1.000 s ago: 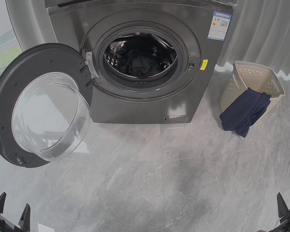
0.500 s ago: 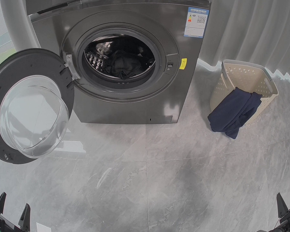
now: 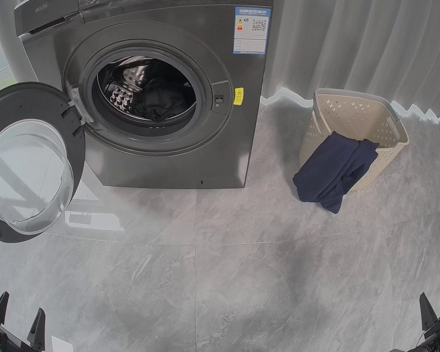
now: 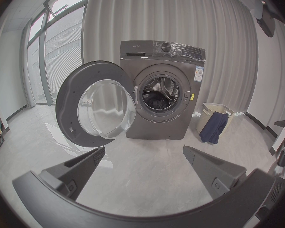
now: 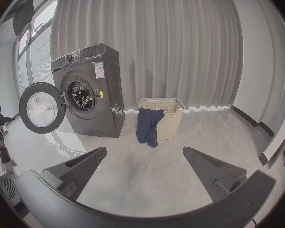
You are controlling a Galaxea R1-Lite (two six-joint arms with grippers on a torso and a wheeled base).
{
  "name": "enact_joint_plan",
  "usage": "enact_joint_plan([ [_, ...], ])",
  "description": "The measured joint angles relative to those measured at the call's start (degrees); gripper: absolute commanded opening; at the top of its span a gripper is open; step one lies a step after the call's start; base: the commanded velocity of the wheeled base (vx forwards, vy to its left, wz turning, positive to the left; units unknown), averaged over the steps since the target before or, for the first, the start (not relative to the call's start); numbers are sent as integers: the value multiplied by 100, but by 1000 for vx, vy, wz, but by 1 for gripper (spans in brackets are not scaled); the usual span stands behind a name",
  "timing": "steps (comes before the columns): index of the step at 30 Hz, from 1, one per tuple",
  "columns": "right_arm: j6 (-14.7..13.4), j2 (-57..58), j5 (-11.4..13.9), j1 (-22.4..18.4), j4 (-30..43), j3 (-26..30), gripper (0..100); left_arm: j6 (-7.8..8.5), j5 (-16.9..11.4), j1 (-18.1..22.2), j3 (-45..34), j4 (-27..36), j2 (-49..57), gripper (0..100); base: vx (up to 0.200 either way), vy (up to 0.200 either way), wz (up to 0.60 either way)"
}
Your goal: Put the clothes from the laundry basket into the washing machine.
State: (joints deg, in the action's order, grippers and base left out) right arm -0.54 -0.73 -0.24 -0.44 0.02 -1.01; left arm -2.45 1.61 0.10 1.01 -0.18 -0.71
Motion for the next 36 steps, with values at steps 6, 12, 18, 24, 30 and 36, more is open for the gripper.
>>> enact_joint_plan([
  [6, 0, -1, -2, 0, -2, 0, 100, -1, 5, 1, 0, 2, -4, 100, 0, -200, 0],
  [12, 0, -4, -2, 0, -5, 0, 100, 111, -77, -5, 0, 5, -4, 100, 0, -200, 0],
  [18, 0, -4, -2, 0, -2, 0, 100, 100, -101, -5, 0, 2, -6, 100, 0, -200, 0],
  [24, 0, -9, -2, 0, -2, 0, 100, 179, -129, 0, 0, 2, -9, 100, 0, -33, 0],
  [30, 0, -9, -2, 0, -2, 0, 100, 108, -134, -7, 0, 7, -11, 100, 0, -67, 0],
  [36, 0, -11, 0, 0, 0, 0, 100, 133, -137, -5, 0, 2, -13, 100, 0, -200, 0],
])
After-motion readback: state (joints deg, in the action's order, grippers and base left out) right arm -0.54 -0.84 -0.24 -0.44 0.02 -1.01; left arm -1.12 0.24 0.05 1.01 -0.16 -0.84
